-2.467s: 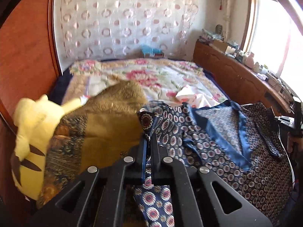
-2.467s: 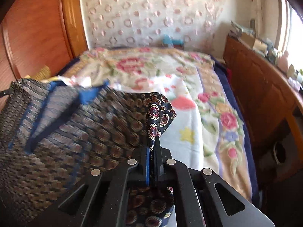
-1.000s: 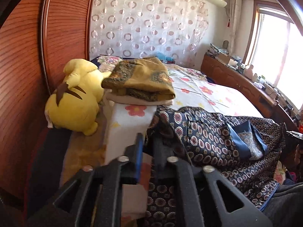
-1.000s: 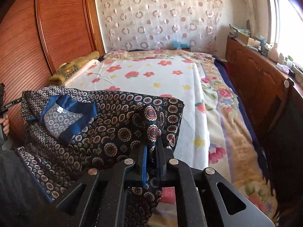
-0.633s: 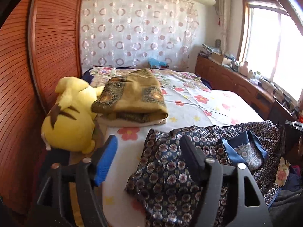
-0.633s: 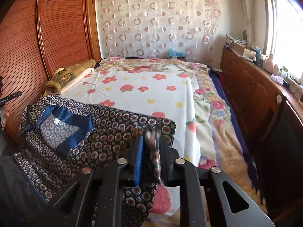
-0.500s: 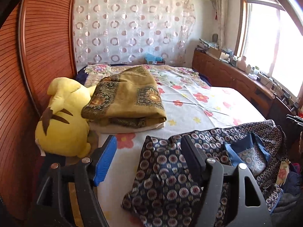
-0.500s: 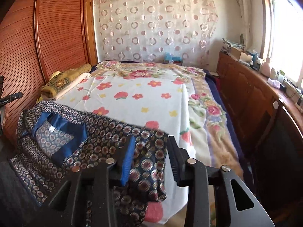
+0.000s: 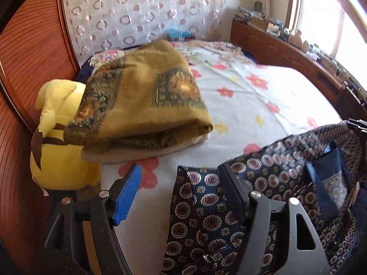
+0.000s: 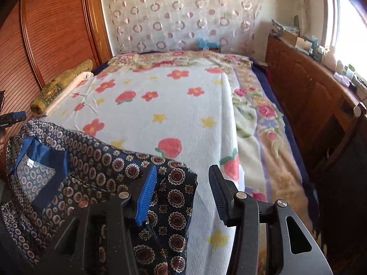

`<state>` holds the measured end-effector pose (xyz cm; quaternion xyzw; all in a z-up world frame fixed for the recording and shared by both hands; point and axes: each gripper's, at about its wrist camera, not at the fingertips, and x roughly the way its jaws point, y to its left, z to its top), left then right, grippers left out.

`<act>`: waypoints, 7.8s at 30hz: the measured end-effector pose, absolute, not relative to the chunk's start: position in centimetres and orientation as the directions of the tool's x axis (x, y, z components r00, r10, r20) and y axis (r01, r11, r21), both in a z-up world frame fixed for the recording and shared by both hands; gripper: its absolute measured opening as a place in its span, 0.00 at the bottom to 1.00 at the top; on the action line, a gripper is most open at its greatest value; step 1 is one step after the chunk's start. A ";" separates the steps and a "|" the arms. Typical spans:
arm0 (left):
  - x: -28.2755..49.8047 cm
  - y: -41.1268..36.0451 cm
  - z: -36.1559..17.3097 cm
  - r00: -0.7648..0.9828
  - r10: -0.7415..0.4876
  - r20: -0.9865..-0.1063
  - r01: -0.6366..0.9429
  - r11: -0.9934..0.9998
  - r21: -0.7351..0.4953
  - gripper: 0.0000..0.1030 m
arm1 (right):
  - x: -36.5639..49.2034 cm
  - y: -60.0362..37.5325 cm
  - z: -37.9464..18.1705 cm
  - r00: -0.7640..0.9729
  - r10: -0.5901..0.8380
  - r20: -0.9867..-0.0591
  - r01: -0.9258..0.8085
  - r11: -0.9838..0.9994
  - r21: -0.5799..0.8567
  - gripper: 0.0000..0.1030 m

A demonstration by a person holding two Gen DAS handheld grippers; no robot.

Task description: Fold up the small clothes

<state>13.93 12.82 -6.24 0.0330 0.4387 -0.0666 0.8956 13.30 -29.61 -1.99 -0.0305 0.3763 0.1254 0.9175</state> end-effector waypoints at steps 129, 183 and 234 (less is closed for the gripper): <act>13.2 9.6 -9.7 0.641 -0.087 -0.763 0.124 0.992 -0.009 0.70 | 21.5 -31.8 9.0 0.781 0.275 -0.560 -0.185 0.959 0.213 0.01; 4.8 13.4 -4.5 0.753 -0.237 -0.614 0.108 0.965 -0.240 0.02 | 14.4 -34.2 6.1 0.802 0.267 -0.535 -0.215 0.964 0.159 0.01; 2.1 13.7 -9.3 0.711 -0.069 -0.700 -0.028 0.992 -0.126 0.74 | 8.4 -29.2 -0.1 0.761 0.203 -0.616 -0.287 0.957 -0.040 0.48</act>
